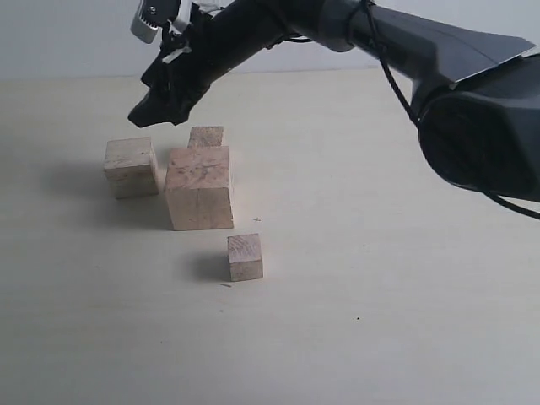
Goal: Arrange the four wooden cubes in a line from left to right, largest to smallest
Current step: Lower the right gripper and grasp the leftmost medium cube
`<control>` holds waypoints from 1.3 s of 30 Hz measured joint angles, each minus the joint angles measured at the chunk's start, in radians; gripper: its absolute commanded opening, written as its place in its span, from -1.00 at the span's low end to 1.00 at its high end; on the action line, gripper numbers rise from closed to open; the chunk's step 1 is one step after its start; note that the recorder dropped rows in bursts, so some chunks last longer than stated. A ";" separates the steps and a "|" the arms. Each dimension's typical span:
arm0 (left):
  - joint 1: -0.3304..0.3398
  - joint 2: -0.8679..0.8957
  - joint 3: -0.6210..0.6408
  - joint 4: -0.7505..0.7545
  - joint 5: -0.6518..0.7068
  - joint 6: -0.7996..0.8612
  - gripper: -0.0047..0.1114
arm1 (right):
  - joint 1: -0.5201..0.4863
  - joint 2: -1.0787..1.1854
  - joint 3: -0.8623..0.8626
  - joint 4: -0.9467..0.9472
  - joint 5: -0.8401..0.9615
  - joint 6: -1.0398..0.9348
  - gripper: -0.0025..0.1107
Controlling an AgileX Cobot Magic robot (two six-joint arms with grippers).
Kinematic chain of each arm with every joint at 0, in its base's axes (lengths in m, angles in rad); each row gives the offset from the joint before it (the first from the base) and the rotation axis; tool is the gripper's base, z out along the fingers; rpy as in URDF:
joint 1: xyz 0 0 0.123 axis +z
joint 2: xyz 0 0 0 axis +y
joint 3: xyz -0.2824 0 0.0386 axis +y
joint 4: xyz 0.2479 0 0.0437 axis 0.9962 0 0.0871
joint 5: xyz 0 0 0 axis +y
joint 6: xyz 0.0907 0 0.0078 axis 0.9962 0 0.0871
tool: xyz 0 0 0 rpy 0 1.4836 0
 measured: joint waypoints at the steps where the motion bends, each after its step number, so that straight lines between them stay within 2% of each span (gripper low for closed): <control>1: 0.000 0.000 0.000 0.000 0.000 0.000 -0.92 | 0.005 0.005 0.000 0.025 -0.018 -0.009 0.30; 7: 0.000 0.000 0.000 0.000 0.000 0.000 -0.92 | 0.055 0.017 0.000 0.093 -0.087 -0.027 0.30; 14: 0.000 0.000 0.000 0.000 0.000 0.000 -0.92 | 0.095 0.078 0.000 0.056 -0.120 -0.038 0.30; 39: 0.000 0.000 0.000 0.000 0.000 0.000 -0.92 | 0.097 0.134 0.000 0.017 -0.190 -0.049 0.30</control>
